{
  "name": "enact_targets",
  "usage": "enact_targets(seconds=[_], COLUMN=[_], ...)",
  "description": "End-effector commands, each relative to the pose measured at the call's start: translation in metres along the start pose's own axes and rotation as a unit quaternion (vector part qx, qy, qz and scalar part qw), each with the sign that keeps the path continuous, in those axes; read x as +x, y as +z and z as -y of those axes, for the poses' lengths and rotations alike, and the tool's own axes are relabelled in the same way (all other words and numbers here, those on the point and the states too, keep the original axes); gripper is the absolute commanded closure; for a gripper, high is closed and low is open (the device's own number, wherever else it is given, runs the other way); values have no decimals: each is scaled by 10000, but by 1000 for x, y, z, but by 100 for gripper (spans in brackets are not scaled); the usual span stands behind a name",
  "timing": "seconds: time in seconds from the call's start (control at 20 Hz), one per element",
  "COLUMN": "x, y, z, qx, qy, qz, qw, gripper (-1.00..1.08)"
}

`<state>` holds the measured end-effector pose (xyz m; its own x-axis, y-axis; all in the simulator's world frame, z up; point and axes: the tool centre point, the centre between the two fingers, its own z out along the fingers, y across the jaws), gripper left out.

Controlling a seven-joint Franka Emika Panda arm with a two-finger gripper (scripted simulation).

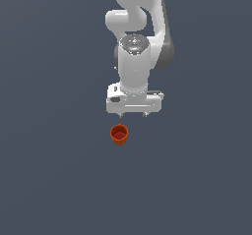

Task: Pick up the object and move it to a goal position.

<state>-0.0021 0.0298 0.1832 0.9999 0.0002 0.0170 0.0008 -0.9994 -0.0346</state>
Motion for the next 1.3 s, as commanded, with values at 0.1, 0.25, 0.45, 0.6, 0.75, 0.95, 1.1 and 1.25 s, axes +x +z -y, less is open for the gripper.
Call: enact_targets(seconds=[0.1, 0.25, 0.45, 0.6, 0.75, 0.95, 1.1, 1.25], x=[1, 5, 7, 7, 9, 14, 18, 23], y=[-2, -9, -11, -11, -8, -4, 2, 9], z=[0, 0, 0, 0, -1, -3, -5, -7], qx=[-8, -42, -52, -53, -52, -54, -58, -66], qy=[-11, -57, -71, -58, -19, 69, 163, 282], qz=[-13, -71, -89, -69, -12, 115, 253, 428], qw=[10000, 9999, 9999, 9999, 10000, 9999, 9995, 9987], gripper=[-20, -20, -20, -20, -20, -20, -20, -20])
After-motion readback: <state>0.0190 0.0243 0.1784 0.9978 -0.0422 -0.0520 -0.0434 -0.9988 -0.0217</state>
